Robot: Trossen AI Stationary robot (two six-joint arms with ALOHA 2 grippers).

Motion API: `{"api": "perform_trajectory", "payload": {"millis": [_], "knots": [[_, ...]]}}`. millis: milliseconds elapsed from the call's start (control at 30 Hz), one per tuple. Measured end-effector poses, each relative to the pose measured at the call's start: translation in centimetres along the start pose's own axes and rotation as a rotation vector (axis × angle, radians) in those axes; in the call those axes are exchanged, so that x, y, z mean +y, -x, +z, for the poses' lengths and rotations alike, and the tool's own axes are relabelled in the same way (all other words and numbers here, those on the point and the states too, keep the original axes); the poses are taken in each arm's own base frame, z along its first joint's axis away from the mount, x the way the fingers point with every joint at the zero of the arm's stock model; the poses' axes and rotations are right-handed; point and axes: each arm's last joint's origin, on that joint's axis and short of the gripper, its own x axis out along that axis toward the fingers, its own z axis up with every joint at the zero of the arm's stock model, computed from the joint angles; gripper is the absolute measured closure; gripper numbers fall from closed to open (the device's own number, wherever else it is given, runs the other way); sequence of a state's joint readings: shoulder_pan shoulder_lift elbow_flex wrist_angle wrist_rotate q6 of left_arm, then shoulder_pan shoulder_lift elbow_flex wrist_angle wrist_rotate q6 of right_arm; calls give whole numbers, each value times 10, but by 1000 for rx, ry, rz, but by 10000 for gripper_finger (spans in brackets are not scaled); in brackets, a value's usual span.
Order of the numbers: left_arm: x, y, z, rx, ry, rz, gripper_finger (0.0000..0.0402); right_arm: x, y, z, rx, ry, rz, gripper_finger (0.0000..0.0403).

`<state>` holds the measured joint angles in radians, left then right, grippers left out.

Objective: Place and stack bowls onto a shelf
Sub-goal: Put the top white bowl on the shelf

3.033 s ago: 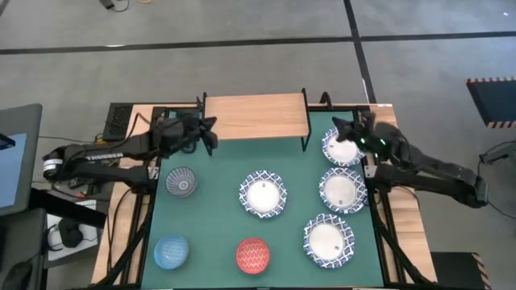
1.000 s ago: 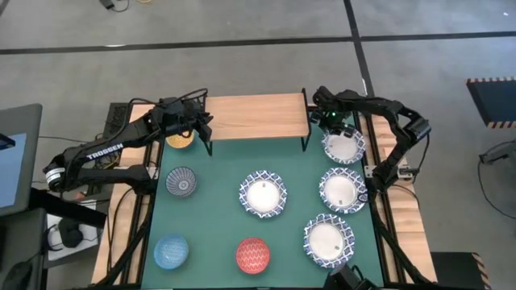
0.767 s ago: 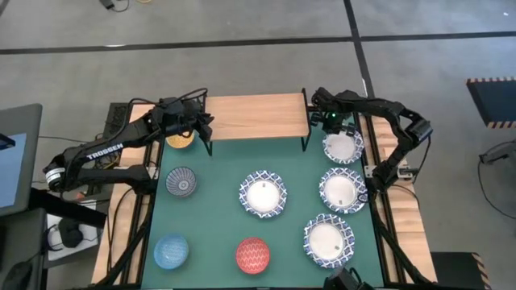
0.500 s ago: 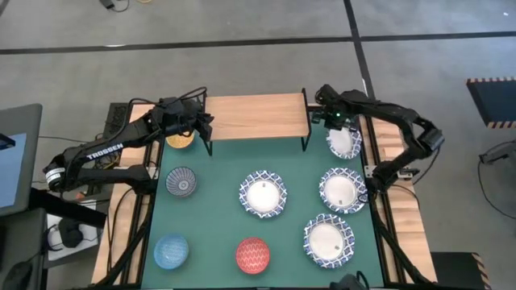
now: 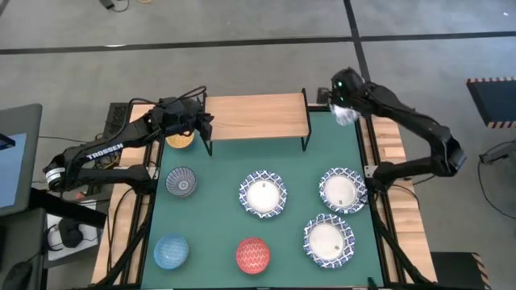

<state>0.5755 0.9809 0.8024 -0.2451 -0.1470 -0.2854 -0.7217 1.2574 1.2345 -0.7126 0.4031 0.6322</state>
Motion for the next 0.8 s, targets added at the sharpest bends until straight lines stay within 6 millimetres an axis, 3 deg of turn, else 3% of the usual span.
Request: {"api": "perform_trajectory", "payload": {"millis": [133,333,500,800], "knots": [[0,-1,1,-10,-9,-3,330,45,10,19,-126,127,165,381],[0,-1,1,-5,-10,-2,330,107,13,25,-173,377,295,381],[0,-1,-1,10,-13,2,330,149,-3,3,-53,618,317,381],[1,-1,-4,47,-41,12,330,185,-29,-46,222,877,210,379]]}}
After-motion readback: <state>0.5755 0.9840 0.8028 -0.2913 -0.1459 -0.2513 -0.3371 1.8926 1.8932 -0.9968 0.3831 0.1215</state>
